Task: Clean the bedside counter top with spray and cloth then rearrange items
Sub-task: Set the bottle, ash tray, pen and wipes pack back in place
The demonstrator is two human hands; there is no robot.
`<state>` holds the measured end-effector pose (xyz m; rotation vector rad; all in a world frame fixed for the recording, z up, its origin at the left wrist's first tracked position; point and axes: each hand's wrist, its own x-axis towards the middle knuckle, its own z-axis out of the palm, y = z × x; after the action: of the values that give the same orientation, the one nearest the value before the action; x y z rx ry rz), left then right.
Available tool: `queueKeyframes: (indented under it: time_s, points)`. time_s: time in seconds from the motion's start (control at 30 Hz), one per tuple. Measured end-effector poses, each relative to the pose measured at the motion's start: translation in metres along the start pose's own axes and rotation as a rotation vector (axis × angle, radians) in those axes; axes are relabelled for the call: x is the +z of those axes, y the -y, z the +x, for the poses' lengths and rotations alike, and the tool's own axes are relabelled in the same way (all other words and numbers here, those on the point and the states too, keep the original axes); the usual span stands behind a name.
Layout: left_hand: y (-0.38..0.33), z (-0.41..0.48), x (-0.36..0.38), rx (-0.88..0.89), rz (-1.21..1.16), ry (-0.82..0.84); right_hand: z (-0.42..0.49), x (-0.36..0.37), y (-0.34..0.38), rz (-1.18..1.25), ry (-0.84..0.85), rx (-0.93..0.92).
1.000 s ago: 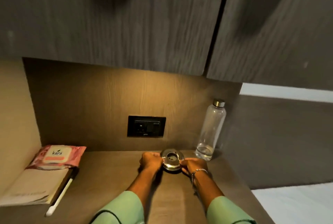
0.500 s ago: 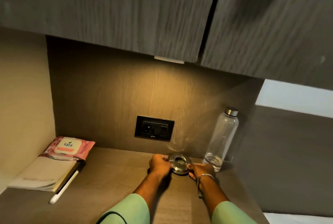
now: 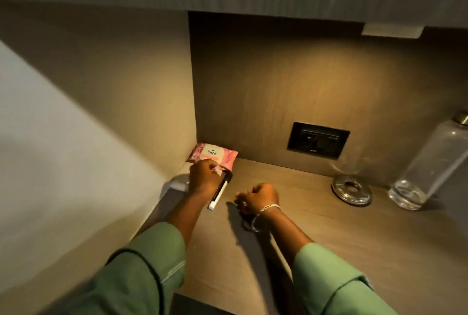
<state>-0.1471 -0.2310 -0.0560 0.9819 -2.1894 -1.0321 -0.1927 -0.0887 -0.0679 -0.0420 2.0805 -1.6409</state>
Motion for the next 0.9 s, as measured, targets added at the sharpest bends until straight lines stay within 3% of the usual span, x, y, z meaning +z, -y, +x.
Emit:
queueKeyframes:
  time_s: [0.17, 0.43, 0.77, 0.9]
  points:
    - [0.058, -0.003, -0.039, 0.076, 0.234, 0.123, 0.004, 0.058, 0.008, -0.298, -0.040, -0.020]
    - [0.075, -0.005, -0.039, 0.287, 0.348, 0.142, 0.026, 0.065, 0.014, -0.567, -0.106, -0.042]
    - [0.088, 0.013, -0.027, 0.393, 0.298, 0.182, 0.035, -0.100, 0.007, -0.641, -0.447, 0.021]
    - [0.091, 0.015, -0.024, 0.386, 0.288, 0.183, 0.046, -0.124, 0.008, -0.628, -0.481, 0.034]
